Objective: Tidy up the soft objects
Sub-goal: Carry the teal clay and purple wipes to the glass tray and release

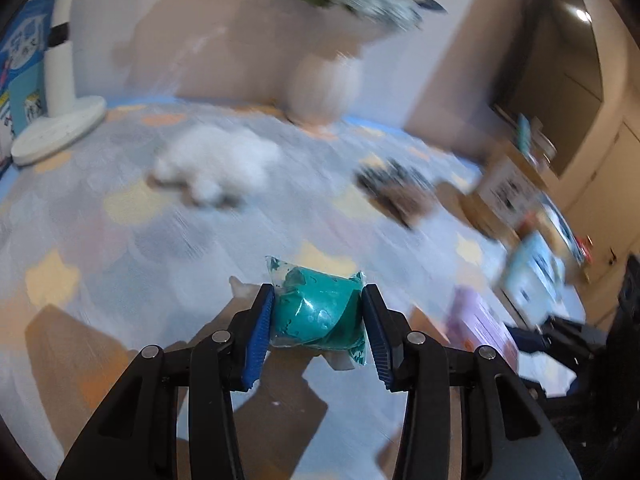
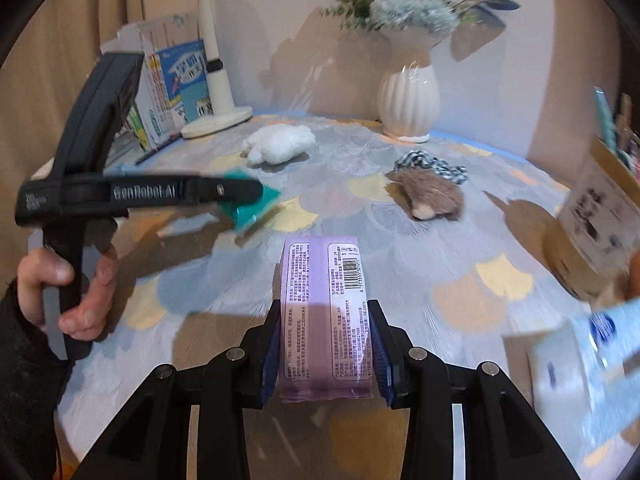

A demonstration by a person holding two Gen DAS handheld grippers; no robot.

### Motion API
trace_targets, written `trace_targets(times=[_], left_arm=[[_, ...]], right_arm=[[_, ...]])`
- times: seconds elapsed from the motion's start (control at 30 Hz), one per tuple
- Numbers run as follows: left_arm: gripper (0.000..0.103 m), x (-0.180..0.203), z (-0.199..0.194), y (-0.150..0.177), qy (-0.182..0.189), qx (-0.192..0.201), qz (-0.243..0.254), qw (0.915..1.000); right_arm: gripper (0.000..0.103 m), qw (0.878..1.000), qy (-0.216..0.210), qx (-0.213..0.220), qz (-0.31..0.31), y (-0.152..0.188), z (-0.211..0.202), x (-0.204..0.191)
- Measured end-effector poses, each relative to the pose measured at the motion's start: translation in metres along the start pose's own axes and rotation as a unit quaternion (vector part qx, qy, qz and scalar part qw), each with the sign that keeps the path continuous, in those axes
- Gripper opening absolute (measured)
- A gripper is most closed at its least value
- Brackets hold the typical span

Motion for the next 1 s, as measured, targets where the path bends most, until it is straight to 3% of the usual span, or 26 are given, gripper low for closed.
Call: trace_targets(times=[0.13, 0.3, 0.53, 0.6, 0.7, 0.83, 1.0], left_arm=[[0.041, 0.037, -0.026, 0.016, 0.015, 0.01, 0.029, 0.9994], [0.041, 0.081, -0.059, 0.004, 0.028, 0.037, 0.076, 0.996], [0.041, 0.168, -0.072, -0.027, 0.058, 0.062, 0.135, 0.9873], [0.041, 0.193, -0.068, -0.035, 0.053, 0.061, 0.149, 0.9856], [0.041, 0.225, -0.054, -0.046, 0.069, 0.051, 0.161, 0.9832], [0.041, 0.268, -0.02, -0.063, 0.062, 0.018, 0.158, 0.9853], [0.041, 0.314, 0.013, -0.08, 0.095, 0.001, 0.146, 0.9847]], right_arm=[[0.038, 1.0, -0.003, 0.004, -0.003, 0.013, -0.016, -0.007], [0.038, 1.0, 0.022, -0.013, 0.016, 0.031, -0.031, -0.007], [0.038, 0.994, 0.099, 0.05, 0.021, 0.025, -0.104, 0.025], [0.038, 0.988, 0.13, 0.08, 0.026, 0.025, -0.131, 0.043], [0.038, 0.97, 0.205, 0.127, 0.02, 0.034, -0.171, 0.076], [0.038, 0.957, 0.241, 0.14, 0.077, 0.045, -0.205, 0.135], [0.038, 0.93, 0.33, 0.123, 0.105, 0.052, -0.23, 0.199]])
Point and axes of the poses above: each gripper's, at about its wrist camera, not at the fingertips, and z roughly the way its jaws point, x to its right, y to its underside, the point moved 2 cm from there along z, roughly the way its jaws point, and after that the axes turned 5 degrees about -y, right-handed, at the moved point
